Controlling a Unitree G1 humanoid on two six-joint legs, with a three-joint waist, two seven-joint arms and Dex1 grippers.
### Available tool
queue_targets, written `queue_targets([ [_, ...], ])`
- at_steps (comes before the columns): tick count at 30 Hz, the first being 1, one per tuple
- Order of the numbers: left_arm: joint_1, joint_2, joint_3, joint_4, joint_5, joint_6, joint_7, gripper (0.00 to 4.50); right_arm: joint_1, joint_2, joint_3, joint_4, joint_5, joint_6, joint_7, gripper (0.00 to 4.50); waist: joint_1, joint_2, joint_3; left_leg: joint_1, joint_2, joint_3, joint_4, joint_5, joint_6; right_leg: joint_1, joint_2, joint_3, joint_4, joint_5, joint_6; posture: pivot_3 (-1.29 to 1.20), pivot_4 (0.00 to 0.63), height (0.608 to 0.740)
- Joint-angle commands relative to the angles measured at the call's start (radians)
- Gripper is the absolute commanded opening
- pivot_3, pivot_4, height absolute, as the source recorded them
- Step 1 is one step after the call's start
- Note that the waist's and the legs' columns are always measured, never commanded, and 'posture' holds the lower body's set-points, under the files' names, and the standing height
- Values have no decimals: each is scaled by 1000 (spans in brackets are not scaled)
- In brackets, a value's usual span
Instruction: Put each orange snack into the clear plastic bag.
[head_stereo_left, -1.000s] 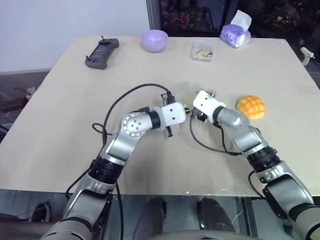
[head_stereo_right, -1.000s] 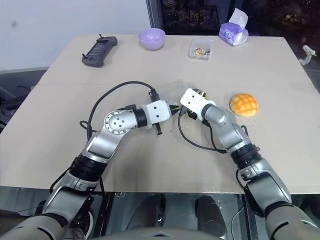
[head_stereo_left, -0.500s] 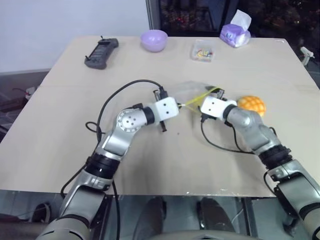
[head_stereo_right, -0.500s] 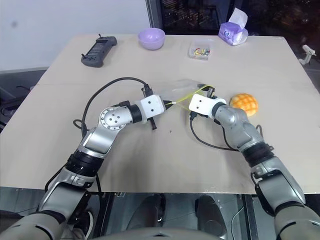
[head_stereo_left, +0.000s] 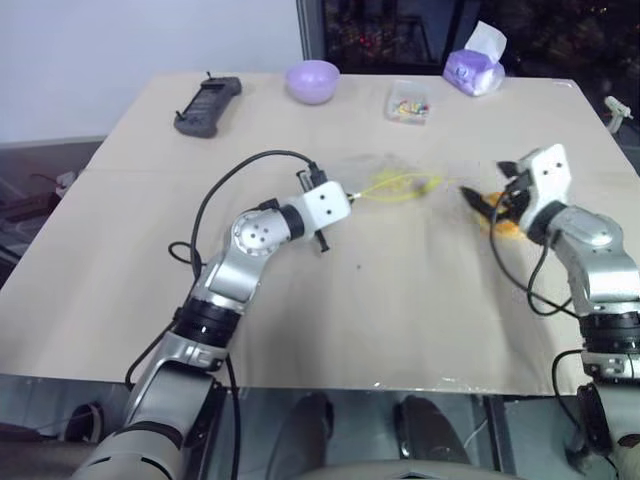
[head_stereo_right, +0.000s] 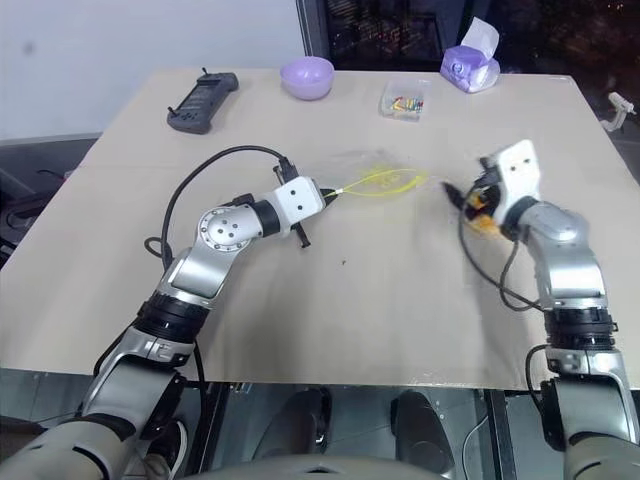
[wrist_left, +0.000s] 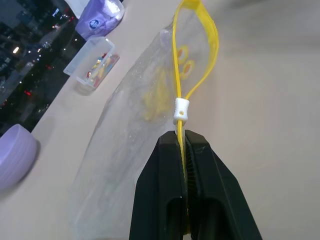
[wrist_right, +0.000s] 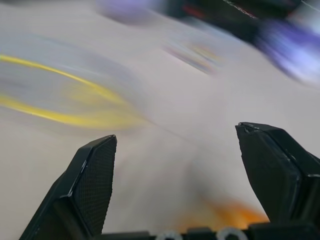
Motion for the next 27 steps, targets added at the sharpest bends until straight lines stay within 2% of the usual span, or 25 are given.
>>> queue_targets([
  [1, -13, 3, 15, -17, -1, -21, 13, 0, 18, 16, -72, 61, 18, -17, -75, 4146, -4, 0, 0, 0, 0, 1, 0, 0, 0, 0, 0, 1, 0, 0, 0, 0, 150, 740],
  [9, -10, 19, 16, -8, 4, -31, 10, 0, 86, 97, -139, 75, 132, 101, -90, 4146, -3, 0, 0, 1, 0, 2, 0, 0, 0, 0, 0, 3, 1, 0, 0, 0, 150, 740],
  [14, -23, 15, 8, 13, 5, -45, 9, 0, 89, 115, -165, 105, 216, 243, -68, 4146, -3, -1, -1, 1, 0, 2, 0, 0, 0, 1, 0, 2, 1, 0, 0, 0, 150, 740],
  [15, -25, 14, 8, 16, 5, -47, 8, 0, 89, 114, -171, 109, 225, 256, -70, 3575, -3, -2, -2, 2, 0, 2, 0, 0, 0, 1, 0, 2, 1, 0, 0, 0, 150, 740],
  [17, -27, 12, 7, 20, 5, -51, 8, 0, 93, 106, -169, 107, 227, 263, -67, 2992, -2, -2, -2, 2, 1, 2, 0, 0, 0, 1, 0, 2, 1, 0, 0, 0, 150, 740],
  [23, -22, 2, 3, 23, 8, -60, 12, 0, 92, 99, -168, 95, 236, 267, -62, 535, -3, -2, -2, 2, 1, 2, 0, 0, 0, 1, 0, 2, 0, 0, 0, 0, 150, 740],
  [25, -17, -1, 4, 18, 9, -57, 13, 0, 94, 95, -156, 78, 241, 264, -40, 14, -3, -2, -2, 2, 1, 2, 0, 0, 0, 1, 0, 2, 1, 0, 0, 0, 150, 740],
  [27, -13, -4, 4, 13, 11, -57, 13, 0, 98, 95, -138, 36, 257, 255, 4, 14, -3, -2, -2, 2, 1, 2, 0, 0, 0, 1, 1, 2, 0, 0, 0, 0, 150, 740],
])
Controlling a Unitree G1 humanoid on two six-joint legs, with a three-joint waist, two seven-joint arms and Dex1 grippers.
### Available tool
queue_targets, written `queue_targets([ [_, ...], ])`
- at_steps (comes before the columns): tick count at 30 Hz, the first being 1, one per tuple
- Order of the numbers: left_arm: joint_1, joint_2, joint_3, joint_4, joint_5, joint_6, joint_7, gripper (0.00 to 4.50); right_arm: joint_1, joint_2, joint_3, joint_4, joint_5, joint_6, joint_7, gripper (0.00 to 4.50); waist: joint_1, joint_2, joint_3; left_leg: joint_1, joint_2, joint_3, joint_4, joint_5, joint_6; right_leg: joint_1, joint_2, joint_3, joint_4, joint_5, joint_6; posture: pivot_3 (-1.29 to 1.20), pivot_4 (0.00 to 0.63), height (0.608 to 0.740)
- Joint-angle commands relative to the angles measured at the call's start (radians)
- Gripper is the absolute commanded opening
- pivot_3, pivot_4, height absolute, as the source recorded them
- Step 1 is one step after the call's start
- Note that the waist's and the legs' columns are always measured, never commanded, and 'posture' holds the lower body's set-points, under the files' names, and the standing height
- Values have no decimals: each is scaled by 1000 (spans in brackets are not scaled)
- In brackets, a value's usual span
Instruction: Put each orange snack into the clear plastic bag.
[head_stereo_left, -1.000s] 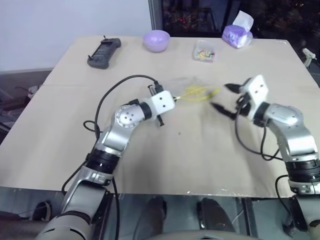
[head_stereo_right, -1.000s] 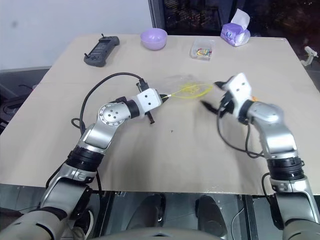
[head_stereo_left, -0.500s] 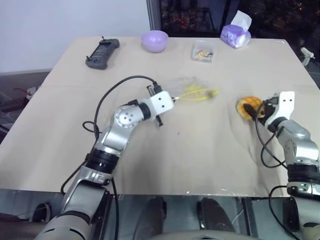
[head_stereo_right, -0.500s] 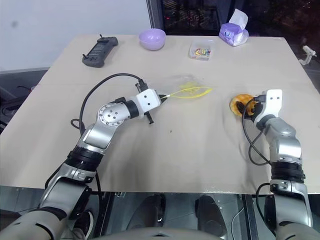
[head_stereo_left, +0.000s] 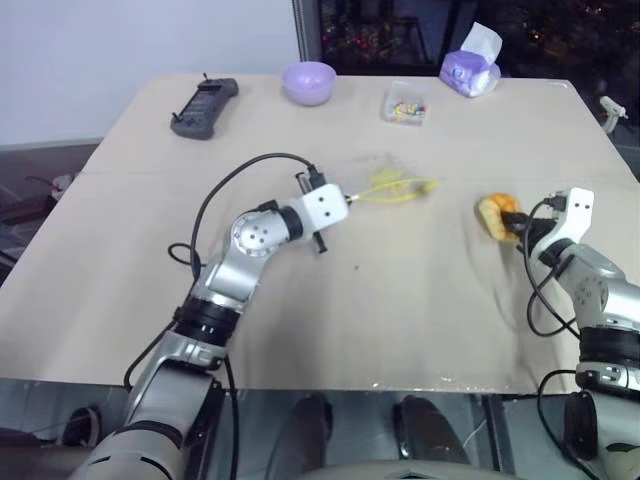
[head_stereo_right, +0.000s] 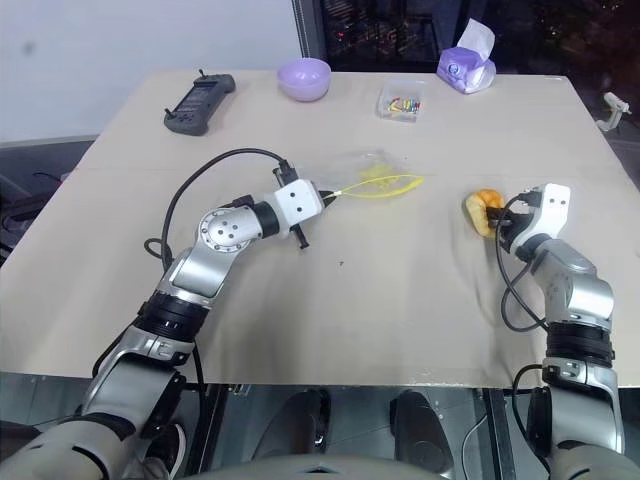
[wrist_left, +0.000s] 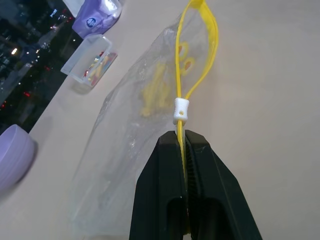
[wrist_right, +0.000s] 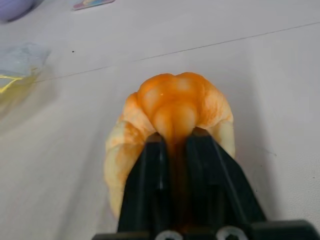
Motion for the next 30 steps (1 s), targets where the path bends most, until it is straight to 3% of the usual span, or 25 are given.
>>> queue_targets([
  [1, -8, -4, 5, -25, 1, -18, 12, 0, 38, 6, 56, -67, 35, 26, 95, 14, -1, 0, 0, 0, 0, 0, 0, 0, 0, 0, 0, 0, 0, 0, 0, 0, 150, 740],
  [8, -1, -15, 2, -42, 3, -18, 11, 0, 55, 13, 198, -351, 130, 60, 276, 14, -3, 2, 1, -1, 0, 0, 0, 0, 0, -1, 0, 1, 0, 0, 0, 0, 150, 740],
  [18, 35, -33, -23, -104, -9, -32, -20, 0, -83, 53, 255, -258, 91, 64, 221, 14, 2, 1, 1, -1, 0, -1, 0, 0, 0, -1, 0, 0, 0, 0, 0, 0, 150, 740],
  [30, 37, -27, -59, -95, -5, -120, -58, 0, -146, 34, 293, -166, 32, 72, 235, 14, -1, 1, 1, -1, 0, -1, 0, 0, 0, -1, 0, 0, 0, 0, 0, 0, 150, 740],
])
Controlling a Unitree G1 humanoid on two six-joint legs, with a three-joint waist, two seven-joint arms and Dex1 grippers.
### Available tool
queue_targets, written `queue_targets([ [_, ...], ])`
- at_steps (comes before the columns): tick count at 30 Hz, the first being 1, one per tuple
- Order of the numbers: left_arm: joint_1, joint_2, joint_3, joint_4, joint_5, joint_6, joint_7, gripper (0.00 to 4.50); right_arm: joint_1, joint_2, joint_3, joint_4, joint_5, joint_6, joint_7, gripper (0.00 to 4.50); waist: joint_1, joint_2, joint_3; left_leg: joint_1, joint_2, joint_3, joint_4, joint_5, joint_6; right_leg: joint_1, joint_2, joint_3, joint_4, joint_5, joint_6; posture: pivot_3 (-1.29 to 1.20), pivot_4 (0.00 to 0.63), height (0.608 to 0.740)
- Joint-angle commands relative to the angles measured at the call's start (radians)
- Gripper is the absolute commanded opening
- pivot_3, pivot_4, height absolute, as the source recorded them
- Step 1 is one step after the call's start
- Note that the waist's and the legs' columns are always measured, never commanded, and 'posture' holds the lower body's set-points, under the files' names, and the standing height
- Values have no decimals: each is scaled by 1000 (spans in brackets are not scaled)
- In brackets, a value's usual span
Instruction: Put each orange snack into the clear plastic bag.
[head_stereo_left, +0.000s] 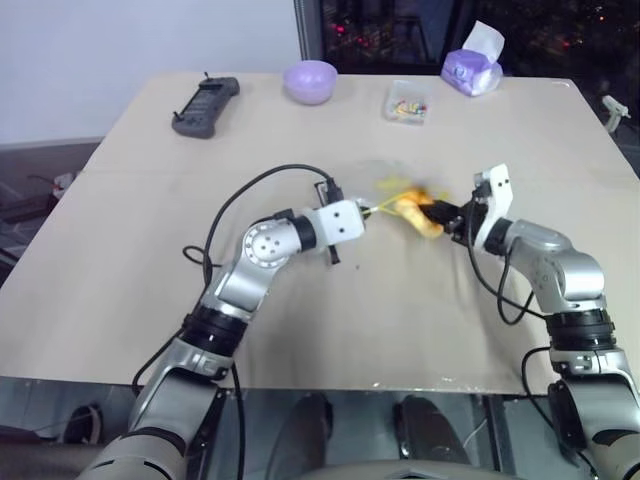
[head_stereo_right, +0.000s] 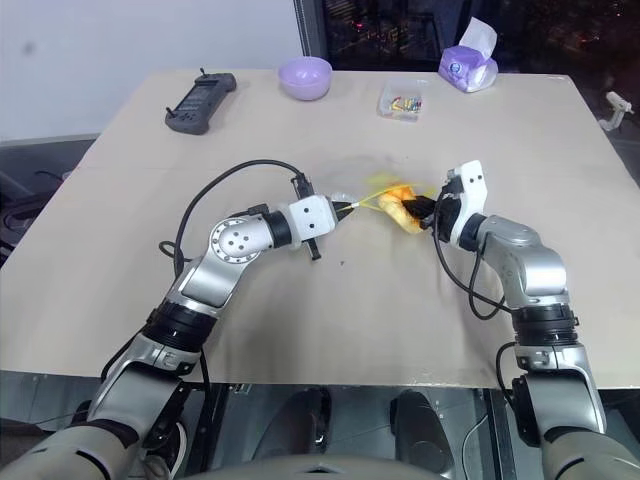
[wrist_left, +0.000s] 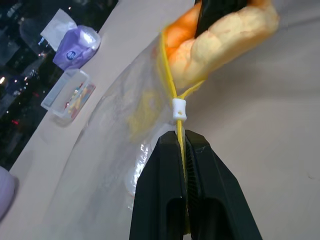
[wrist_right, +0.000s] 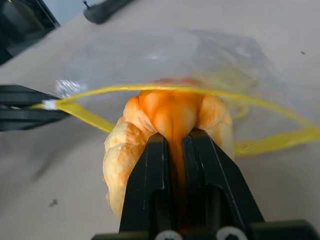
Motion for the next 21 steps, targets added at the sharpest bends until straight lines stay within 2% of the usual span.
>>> queue_targets([
  [1, -3, -8, -20, -29, -12, -46, -19, 0, -66, 1, 16, 25, -23, -9, 1, 14, -3, 0, 0, 0, 0, 0, 0, 0, 0, 0, 0, 0, 0, 0, 0, 0, 150, 740],
  [9, -3, -28, -33, -30, -29, -58, -38, 0, -163, 77, -18, 111, -15, -28, -37, 14, -3, 0, 0, 0, 0, 0, 0, 0, 0, 0, 0, 0, 0, 0, 0, 0, 150, 740],
  [13, -2, -36, -34, -36, -31, -58, -42, 0, -159, 104, 14, 115, -45, -47, -46, 14, 1, 0, 0, 0, 0, 0, 0, 0, 0, 0, 0, 0, 0, 0, 0, 0, 150, 740],
  [15, -2, -37, -33, -35, -32, -59, -40, 0, -156, 112, 28, 121, -66, -47, -65, 881, 0, 0, 0, 0, 0, 0, 0, 0, 0, 0, 0, 0, 0, 0, 0, 0, 150, 740],
  [20, -1, -38, -27, -32, -27, -53, -34, 0, -106, 86, 50, 18, -41, -20, 15, 2885, -2, 0, 0, 0, 0, 0, 0, 0, 0, 0, 0, 0, 0, 0, 0, 0, 150, 740],
  [21, 1, -37, -26, -35, -27, -51, -33, 0, -98, 74, 48, 6, -40, -14, 24, 2885, -1, 0, 0, 0, 0, 0, 0, 0, 0, 0, 0, 0, 0, 0, 0, 0, 150, 740],
])
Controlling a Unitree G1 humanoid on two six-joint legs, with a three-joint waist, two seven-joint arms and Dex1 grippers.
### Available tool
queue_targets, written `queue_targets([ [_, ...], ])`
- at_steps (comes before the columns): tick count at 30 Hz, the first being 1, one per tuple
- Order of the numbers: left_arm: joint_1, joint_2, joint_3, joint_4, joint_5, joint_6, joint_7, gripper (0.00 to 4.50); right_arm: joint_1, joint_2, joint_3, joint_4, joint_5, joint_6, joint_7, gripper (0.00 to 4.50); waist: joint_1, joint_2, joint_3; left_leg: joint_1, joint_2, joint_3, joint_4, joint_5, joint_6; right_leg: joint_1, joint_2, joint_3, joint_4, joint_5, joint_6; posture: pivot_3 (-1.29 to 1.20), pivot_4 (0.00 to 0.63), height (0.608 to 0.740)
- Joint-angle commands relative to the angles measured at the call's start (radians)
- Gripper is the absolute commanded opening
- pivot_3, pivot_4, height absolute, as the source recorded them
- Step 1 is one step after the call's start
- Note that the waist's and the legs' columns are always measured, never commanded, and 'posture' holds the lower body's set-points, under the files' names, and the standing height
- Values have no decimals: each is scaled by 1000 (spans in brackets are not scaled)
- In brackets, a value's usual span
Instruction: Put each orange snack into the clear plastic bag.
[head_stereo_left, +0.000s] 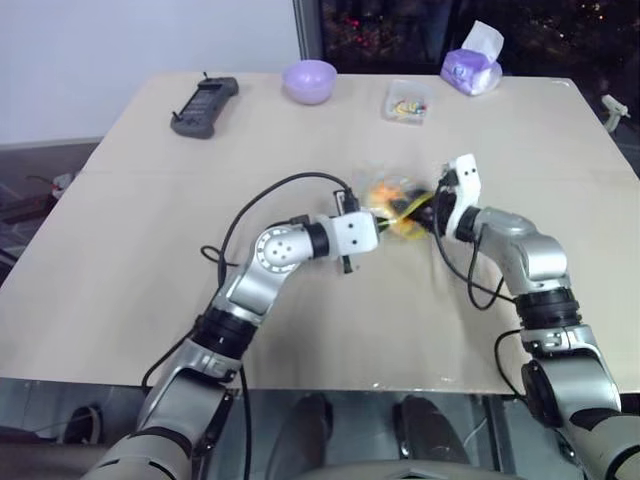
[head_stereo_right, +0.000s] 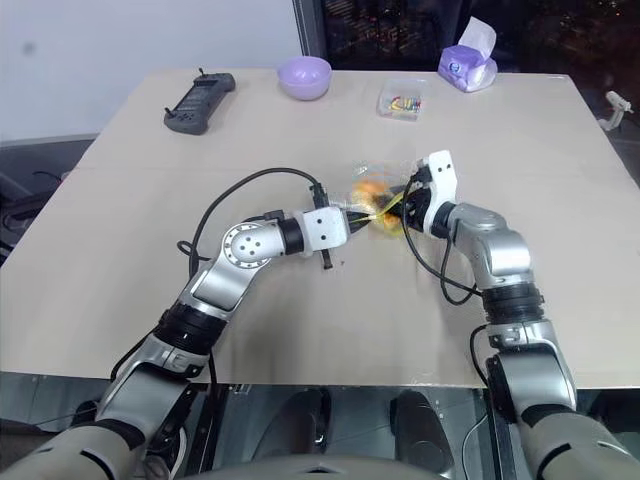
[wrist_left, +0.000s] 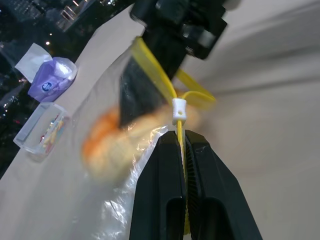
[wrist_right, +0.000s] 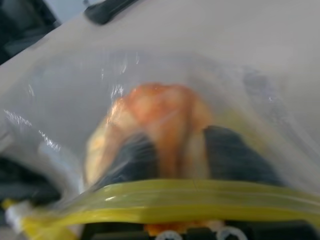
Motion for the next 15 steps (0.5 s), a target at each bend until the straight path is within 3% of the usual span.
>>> queue_targets([
  [1, 3, -1, 11, -38, -10, -6, 8, 0, 16, -46, -9, -99, 23, 8, 52, 2885, 1, 0, 0, 0, 0, 0, 0, 0, 0, 0, 0, 0, 0, 0, 0, 0, 150, 740],
  [12, 1, 2, 18, -33, -9, 10, 20, 0, 142, -290, -87, -246, 84, 19, 212, 2885, 2, 0, 0, 0, 0, 0, 0, 0, 0, 0, 0, 0, -1, 0, 0, 0, 150, 740],
  [15, 0, 3, 19, -30, -11, 12, 20, 0, 157, -373, -37, -192, -43, -55, 181, 2885, 2, 0, 0, 0, 0, 1, 0, 0, 0, 0, 0, 0, 0, 0, 0, 0, 150, 740],
])
